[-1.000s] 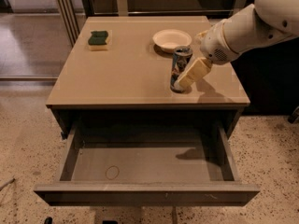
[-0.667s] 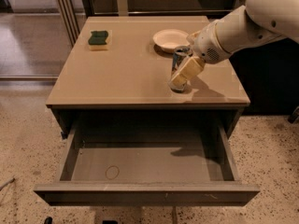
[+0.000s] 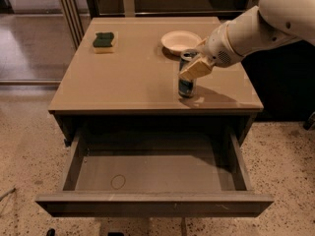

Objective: Place redbull can into top drawer

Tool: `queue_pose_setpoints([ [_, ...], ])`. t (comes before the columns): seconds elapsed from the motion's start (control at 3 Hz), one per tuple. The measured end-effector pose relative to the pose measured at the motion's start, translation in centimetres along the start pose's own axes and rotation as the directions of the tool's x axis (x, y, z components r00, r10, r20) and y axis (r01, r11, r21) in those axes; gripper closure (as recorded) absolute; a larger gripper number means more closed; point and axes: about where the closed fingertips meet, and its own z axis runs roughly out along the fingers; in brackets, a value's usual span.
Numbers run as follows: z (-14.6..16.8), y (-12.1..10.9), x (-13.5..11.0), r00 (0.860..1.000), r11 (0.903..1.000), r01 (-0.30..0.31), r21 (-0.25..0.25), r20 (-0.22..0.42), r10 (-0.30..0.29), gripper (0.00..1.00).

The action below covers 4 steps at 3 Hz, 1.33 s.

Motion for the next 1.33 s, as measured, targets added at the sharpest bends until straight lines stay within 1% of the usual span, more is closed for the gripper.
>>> queue_pose_setpoints([
  [0.33,0.0,0.0,0.0,1.000,1.0000,0.000,0.000,0.000,0.000,0.80],
  [0.67,0.0,0.0,0.0,1.000,1.0000,0.001,-0.001,0.001,-0.001,1.00],
  [1.0,-1.4,1.7,-0.4,0.999,0.9988,0.024,-0.043,0.024,-0.023,1.00],
  [1.33,-3.7,4.3,-1.0,0.998,0.9946,0.050,-0.091,0.047,-0.045,1.00],
])
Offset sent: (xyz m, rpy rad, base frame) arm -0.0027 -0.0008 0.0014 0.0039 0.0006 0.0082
